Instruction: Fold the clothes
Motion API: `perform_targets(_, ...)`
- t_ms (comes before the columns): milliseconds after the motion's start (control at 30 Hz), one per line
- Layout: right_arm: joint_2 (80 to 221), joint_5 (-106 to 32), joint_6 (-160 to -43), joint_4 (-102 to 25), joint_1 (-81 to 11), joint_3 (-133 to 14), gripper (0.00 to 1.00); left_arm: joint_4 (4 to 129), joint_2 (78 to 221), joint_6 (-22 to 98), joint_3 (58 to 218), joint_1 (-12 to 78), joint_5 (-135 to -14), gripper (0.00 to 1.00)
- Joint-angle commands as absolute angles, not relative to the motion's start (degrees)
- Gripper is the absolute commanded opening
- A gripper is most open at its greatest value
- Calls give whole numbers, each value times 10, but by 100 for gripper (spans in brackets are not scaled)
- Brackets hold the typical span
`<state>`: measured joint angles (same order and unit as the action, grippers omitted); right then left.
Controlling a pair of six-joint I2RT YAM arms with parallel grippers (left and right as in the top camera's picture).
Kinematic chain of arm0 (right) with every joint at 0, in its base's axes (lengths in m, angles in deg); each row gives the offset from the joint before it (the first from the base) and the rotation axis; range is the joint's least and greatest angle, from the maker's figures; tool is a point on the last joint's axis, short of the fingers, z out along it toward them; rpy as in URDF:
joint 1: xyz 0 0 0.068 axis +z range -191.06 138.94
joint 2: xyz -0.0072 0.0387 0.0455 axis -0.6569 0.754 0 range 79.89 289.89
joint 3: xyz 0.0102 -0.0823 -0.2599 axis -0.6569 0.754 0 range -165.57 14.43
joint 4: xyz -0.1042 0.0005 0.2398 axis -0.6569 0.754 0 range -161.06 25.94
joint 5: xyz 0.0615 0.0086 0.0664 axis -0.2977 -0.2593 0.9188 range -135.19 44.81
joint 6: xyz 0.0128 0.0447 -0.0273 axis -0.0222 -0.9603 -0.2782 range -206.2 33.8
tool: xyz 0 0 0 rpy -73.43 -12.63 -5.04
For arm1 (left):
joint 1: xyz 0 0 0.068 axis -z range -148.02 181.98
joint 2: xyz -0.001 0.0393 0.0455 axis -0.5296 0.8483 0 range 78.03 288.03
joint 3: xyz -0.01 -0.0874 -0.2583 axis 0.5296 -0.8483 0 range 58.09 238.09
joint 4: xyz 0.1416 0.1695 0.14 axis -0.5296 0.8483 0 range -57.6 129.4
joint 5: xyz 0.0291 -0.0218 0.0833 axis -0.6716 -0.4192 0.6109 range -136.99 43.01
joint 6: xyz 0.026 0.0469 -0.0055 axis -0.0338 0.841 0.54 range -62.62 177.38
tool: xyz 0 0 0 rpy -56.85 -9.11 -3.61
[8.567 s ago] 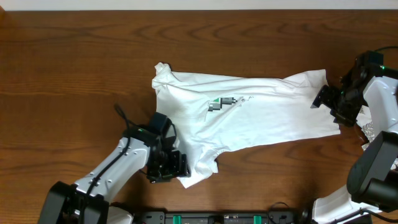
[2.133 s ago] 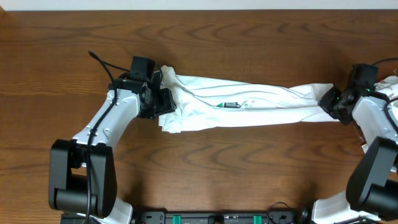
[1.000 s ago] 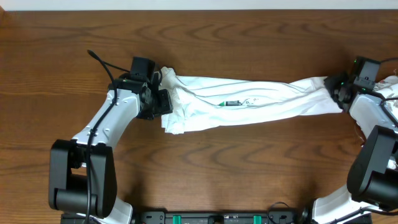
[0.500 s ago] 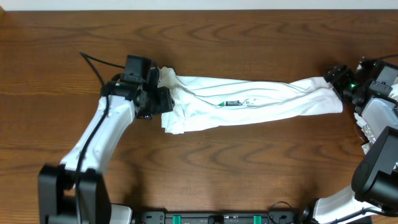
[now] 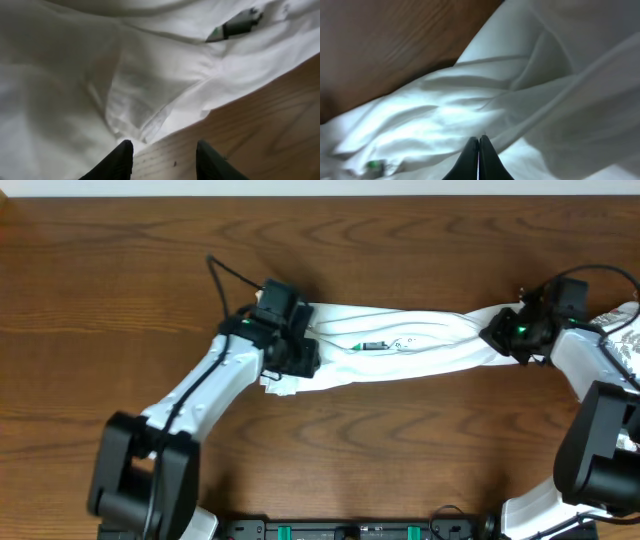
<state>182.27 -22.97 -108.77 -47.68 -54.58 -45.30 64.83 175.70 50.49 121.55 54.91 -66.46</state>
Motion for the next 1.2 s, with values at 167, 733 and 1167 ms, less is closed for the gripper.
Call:
perform_targets(167,1849,-318,-1072,-529,-506,-458,1,570,1832,540,1221,547,-623,42)
perform_targets(733,1853,-332,-1033,-543,-499,-458,7,539,1848,526,1277,484,-564,42)
perform_targets(1167,1850,-188,-972,-533,-551,-458,62,620,1848,530,1274,486,-564,42)
